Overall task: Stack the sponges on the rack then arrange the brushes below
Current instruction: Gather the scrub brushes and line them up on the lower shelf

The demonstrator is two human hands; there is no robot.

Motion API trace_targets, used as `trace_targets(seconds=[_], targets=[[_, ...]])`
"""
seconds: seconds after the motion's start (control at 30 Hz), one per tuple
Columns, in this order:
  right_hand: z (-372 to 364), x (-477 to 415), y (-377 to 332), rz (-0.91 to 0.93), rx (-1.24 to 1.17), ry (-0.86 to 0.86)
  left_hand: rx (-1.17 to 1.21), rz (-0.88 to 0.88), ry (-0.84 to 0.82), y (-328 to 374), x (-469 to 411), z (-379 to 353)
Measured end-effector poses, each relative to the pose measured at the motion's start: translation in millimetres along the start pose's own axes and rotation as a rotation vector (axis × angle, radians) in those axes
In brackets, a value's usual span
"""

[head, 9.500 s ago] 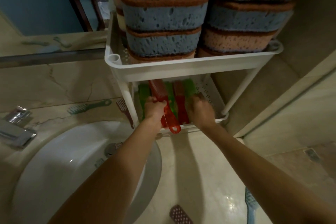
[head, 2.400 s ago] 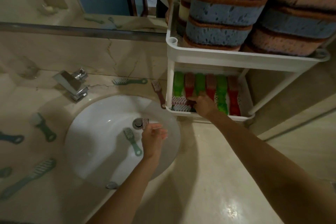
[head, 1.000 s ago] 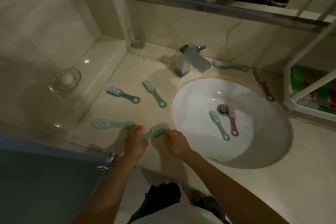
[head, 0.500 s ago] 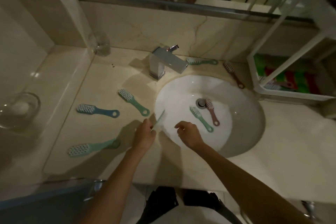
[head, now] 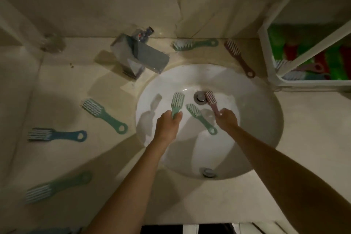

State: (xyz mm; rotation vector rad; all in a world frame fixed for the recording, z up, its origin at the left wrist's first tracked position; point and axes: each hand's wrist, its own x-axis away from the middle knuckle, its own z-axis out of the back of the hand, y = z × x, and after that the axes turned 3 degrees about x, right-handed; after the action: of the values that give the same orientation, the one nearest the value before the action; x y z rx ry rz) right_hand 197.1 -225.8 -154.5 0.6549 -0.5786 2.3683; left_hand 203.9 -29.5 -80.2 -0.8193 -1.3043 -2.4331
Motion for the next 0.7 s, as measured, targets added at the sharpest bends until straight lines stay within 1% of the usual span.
trace_targets(seconds=[0.1, 0.23, 0.33, 0.53, 0.63, 0.7], targets=[[-11.6, -22.5, -5.4, 0.020, 0.036, -0.030, 0.007, 0.001, -0.004, 0.2, -17.9, -16.5], [-19.7, -41.3, -3.0, 0.014, 0.067, 0.001, 0.017, -0.004, -0.005, -5.4, -31.3, -32.8], [-14.5, -49.2, 2.3, 0.001, 0.087, -0.023, 0.033, 0.005, -0.007, -6.9, -33.3, -40.1], [9.1, -35.5, 18.1, -0.003, 0.126, 0.031, 0.039, -0.036, 0.000, 12.1, -16.6, -47.6], [27.3, -17.5, 25.4, 0.022, 0.077, 0.049, 0.074, -0.081, 0.005, 30.7, -3.6, -50.0], [42.1, -3.0, 32.6, 0.082, 0.031, 0.065, 0.126, -0.126, -0.005, 44.5, 8.4, -50.7]])
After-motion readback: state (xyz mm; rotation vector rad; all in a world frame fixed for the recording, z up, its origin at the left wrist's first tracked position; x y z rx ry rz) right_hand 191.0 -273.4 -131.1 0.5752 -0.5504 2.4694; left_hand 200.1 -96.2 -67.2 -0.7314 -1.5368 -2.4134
